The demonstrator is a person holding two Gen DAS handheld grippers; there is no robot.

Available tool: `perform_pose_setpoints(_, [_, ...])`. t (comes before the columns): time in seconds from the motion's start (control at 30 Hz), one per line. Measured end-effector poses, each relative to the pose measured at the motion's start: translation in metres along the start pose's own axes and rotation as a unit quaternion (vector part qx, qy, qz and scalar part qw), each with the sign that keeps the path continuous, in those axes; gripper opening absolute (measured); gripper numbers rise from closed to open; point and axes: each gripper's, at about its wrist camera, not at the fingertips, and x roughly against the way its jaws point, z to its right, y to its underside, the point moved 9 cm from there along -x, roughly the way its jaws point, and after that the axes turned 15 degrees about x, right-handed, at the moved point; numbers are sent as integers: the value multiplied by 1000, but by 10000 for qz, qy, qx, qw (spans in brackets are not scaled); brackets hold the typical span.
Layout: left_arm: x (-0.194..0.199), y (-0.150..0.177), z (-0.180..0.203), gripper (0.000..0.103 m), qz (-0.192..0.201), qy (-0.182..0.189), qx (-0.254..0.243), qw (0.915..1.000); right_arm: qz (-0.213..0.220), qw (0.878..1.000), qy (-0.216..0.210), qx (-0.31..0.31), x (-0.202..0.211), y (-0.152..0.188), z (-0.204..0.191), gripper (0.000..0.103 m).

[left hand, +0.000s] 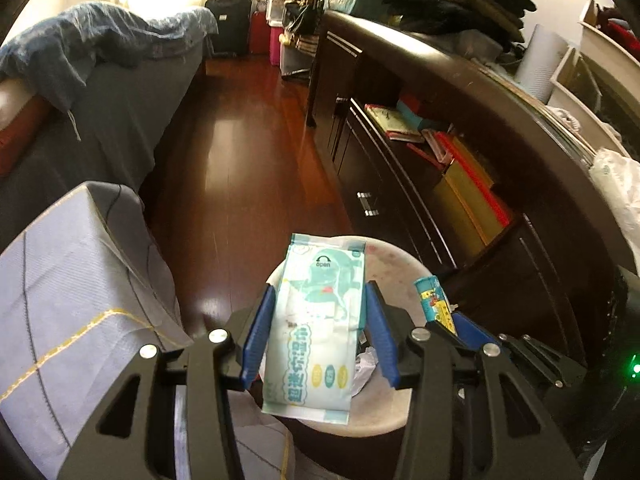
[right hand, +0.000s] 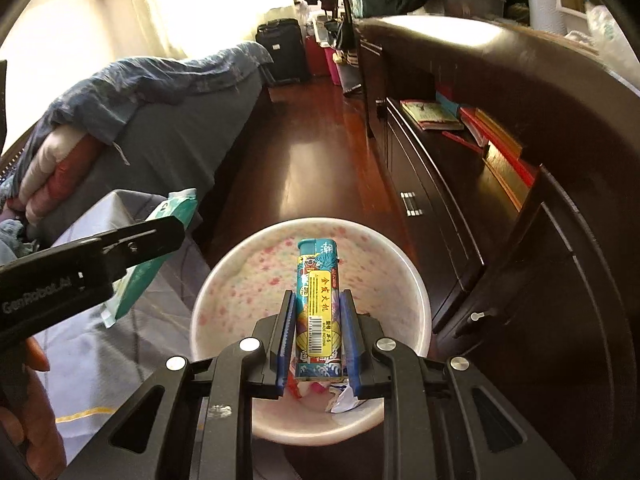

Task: Collect trash

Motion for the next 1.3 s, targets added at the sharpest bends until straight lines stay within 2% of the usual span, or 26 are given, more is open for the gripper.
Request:
perform_pose_setpoints(0.2, [-12,-1,-6,49,-40,-72,13,10000,-136,9999,24,15,-16,4,-2,24])
perform_pose_setpoints(0.3, [-15,-2,-6,63,-29,-135,-11,9999,-141,9999,62,-7,-19,3,-1,30])
perform_pose_setpoints(0.37, [-15,-3,-5,75,12,-154,-31,9999,-134,9998,115,-30,-18,3,1,43])
perform_pose_setpoints(0.43, [-15,-4,-5,82,9,-172,-49,9998,-123,9998,138,-77,-18,2,3,50])
perform_pose_setpoints(0.5, [-15,-4,-4,85,4,-167,-47,9998,-107,9997,167,-105,-16,2,5,52])
perform_pose_setpoints(0.57, [-13,-4,-3,93,-1,-159,-55,9999,-110,9997,186,-129,-14,3,6,55])
perform_pose_setpoints(0.8, [6,-5,-3,96,109,-192,-15,9998,-181,9994,215,-179,-2,8,5,64])
perform_pose_setpoints(0.9, [29,-6,-10,98,313,-272,14,9991,-167,9995,249,-140,13,6,-1,71])
perform_pose_setpoints(0.93, [44,-6,-15,100,452,-356,34,9983,-145,9995,246,-118,19,5,-4,78])
perform_pose_setpoints(1.07, [95,-4,-41,100,890,-610,218,9939,97,9998,133,106,55,-5,-33,93])
perform_pose_setpoints(1.2, [157,2,-78,100,1338,-885,619,9851,285,9988,-139,384,85,-9,-74,97])
perform_pose_setpoints(1.3, [209,12,-109,100,1714,-1189,900,9738,410,9961,-422,659,108,-9,-112,99])
